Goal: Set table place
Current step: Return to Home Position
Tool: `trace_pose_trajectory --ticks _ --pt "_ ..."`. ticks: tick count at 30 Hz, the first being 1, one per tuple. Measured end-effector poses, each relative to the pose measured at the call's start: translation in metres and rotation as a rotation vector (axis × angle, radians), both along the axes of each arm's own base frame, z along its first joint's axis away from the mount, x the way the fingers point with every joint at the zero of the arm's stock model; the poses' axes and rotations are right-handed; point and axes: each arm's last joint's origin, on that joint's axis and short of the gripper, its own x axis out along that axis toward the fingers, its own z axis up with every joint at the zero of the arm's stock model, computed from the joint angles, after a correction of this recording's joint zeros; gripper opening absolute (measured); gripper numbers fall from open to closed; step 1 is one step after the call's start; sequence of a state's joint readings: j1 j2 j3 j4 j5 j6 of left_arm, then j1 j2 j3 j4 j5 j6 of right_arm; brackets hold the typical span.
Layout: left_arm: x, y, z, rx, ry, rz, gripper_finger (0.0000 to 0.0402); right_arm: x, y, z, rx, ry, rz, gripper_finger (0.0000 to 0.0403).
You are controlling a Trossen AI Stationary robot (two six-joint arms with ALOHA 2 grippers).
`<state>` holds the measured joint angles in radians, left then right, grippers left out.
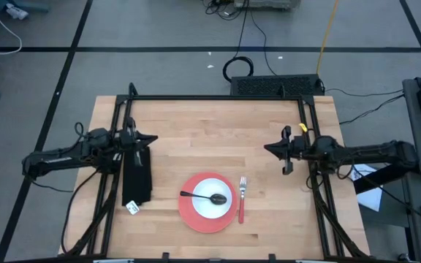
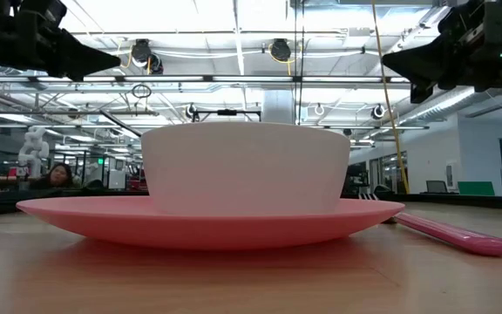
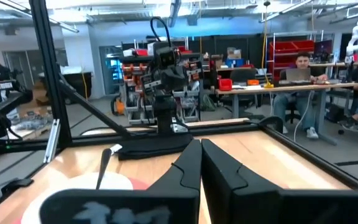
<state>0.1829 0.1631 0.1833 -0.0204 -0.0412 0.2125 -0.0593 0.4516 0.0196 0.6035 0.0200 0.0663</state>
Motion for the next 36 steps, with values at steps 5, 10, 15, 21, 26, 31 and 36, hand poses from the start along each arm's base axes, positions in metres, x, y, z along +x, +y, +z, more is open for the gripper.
trace_pose_trajectory --ticks 5,10,15,21,26,31,36 --pt "0.000 0.000 -0.001 -0.003 0.007 -0.007 0.0008 -0.004 0.000 0.000 0.001 0.004 0.001 0.0000" --pt "0.000 0.000 -0.002 -0.004 0.016 -0.007 0.0024 -0.008 0.001 0.000 0.016 0.006 0.004 0.0000" --pt "0.000 0.000 -0.005 -0.011 0.051 -0.007 0.0025 -0.013 0.001 -0.002 0.021 0.023 0.005 0.0000" --pt "0.000 0.000 -0.006 -0.034 0.060 -0.014 0.0026 -0.019 0.001 -0.002 0.027 0.020 0.005 0.0000" --pt "0.000 -0.001 -0.006 -0.052 0.056 -0.016 0.0026 -0.023 0.002 -0.003 0.021 0.027 0.004 0.0000" --pt "0.000 -0.001 -0.007 -0.072 0.054 -0.016 0.0026 -0.025 0.002 -0.005 0.023 0.040 0.005 0.0000" --pt "0.000 -0.001 -0.009 -0.075 0.084 -0.017 0.0026 -0.026 0.002 -0.007 0.019 0.059 0.004 0.0000"
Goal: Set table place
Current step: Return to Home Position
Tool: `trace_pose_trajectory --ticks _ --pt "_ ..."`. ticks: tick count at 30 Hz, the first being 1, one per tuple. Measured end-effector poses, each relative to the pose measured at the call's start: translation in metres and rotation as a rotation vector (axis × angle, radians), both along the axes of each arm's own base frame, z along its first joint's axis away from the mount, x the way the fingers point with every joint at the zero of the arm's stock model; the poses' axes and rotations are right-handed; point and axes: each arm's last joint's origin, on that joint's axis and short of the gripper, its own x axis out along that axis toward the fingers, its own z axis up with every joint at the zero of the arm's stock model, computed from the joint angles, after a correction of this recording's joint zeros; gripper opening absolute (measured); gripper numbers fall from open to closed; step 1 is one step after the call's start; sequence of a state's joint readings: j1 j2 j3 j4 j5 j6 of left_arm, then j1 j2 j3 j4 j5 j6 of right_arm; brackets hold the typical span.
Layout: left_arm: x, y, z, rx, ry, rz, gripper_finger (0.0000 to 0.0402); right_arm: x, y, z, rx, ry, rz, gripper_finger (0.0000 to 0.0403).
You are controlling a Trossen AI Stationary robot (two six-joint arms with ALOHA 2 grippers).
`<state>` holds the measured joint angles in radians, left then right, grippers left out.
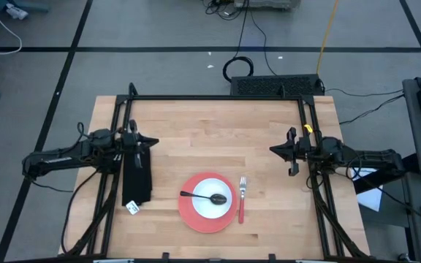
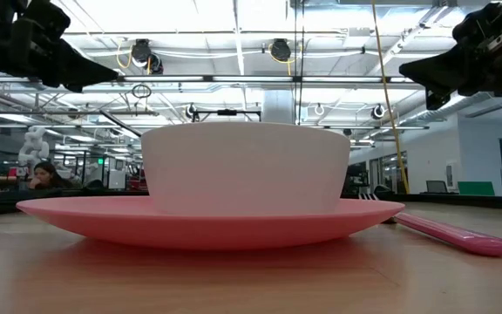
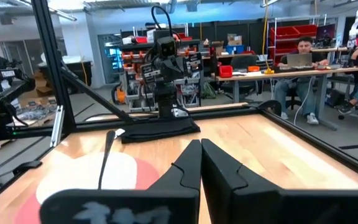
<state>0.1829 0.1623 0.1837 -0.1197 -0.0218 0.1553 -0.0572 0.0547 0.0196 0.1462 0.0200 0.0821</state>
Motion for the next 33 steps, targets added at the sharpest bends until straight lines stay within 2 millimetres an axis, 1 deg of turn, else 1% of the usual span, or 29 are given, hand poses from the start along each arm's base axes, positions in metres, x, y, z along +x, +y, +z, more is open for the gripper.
trace_pose_trajectory --ticks 8,12,17,33 --pt "-0.0002 -0.0001 -0.0016 -0.055 0.006 0.005 0.0026 -0.0001 0.0000 0.0013 0.018 -0.015 0.002 0.0000" --pt "-0.0008 0.0011 -0.0040 -0.088 0.023 0.054 0.0026 -0.0001 -0.0001 0.0013 0.018 -0.015 -0.002 0.0000" --pt "-0.0018 0.0022 -0.0086 -0.172 0.049 0.112 0.0026 -0.0001 -0.0001 0.0013 0.018 -0.015 -0.002 0.0000" --pt "-0.0018 0.0023 -0.0083 -0.157 0.049 0.113 0.0026 -0.0001 -0.0001 0.0013 0.018 -0.015 -0.003 0.0000"
